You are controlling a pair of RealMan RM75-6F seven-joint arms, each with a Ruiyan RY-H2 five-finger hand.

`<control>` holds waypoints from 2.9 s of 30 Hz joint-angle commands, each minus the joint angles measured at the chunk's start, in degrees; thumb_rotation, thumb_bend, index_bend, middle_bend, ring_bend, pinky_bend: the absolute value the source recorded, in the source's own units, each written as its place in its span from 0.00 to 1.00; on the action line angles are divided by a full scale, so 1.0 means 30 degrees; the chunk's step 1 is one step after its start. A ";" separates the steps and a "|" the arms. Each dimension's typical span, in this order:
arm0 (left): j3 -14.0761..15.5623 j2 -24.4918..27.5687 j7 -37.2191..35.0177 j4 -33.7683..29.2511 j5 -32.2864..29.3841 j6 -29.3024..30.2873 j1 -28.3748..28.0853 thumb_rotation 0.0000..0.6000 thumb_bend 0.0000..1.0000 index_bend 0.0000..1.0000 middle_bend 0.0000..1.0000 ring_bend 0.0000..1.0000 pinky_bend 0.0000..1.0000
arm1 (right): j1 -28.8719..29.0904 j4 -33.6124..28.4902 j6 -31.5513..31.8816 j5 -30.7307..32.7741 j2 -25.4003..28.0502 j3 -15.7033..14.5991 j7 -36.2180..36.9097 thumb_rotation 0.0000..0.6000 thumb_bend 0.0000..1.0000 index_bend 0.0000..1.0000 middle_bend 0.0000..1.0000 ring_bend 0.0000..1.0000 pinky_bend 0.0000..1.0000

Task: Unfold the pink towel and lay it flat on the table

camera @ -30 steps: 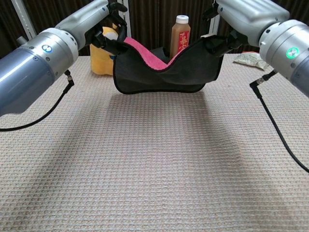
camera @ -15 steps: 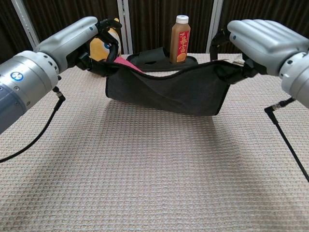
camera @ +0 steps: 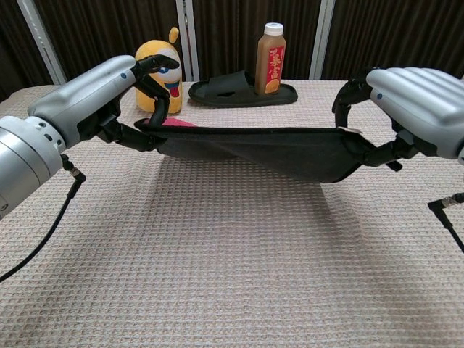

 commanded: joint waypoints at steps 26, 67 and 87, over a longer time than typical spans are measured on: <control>0.0886 -0.0627 -0.0271 0.0943 0.0637 -0.1411 0.1472 1.00 0.54 0.68 0.04 0.00 0.00 | -0.1502 0.1026 -0.1751 -0.0954 -0.1707 -0.0844 0.0026 1.00 0.50 0.68 0.31 0.13 0.13; 0.1423 0.0418 0.0156 0.0073 0.0781 -0.3313 0.2467 1.00 0.33 0.49 0.00 0.00 0.00 | -0.2870 0.0325 -0.3852 -0.0340 -0.1532 -0.1392 -0.0167 1.00 0.50 0.46 0.30 0.12 0.13; 0.1874 0.2859 0.0513 -0.1975 -0.0372 -0.5568 0.2141 1.00 0.00 0.06 0.00 0.00 0.00 | -0.3441 -0.0637 -0.3936 -0.0009 -0.0432 -0.1488 -0.0538 1.00 0.22 0.00 0.00 0.00 0.05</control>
